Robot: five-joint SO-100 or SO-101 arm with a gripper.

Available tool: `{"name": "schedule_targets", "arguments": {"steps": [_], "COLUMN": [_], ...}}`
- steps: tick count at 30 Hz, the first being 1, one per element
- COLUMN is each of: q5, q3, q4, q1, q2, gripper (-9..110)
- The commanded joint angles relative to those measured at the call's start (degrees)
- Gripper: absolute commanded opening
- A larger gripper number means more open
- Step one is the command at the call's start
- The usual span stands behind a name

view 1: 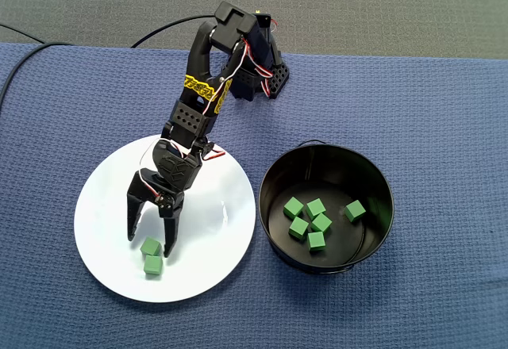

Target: Pick up the items on the white plate and put them in the black container.

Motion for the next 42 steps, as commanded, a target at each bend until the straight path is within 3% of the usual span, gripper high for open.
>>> {"name": "schedule_targets", "arguments": {"steps": [1,10,16,26,32,42], "q5": [1.1,1.8,4.0,16.7,20.9,13.3], "q3": [-2.7,-3.9,-4.4,-6.2,-6.2,-9.4], "q4": [0.2,1.3,1.8,-0.3,3.2,24.4], "q1": [0.3,0.1,0.3,-2.9,-13.0,-40.7], "q2": [0.4,-0.1,1.5,27.9,45.7,63.5], "gripper": [14,0,0,0,0,0]}}
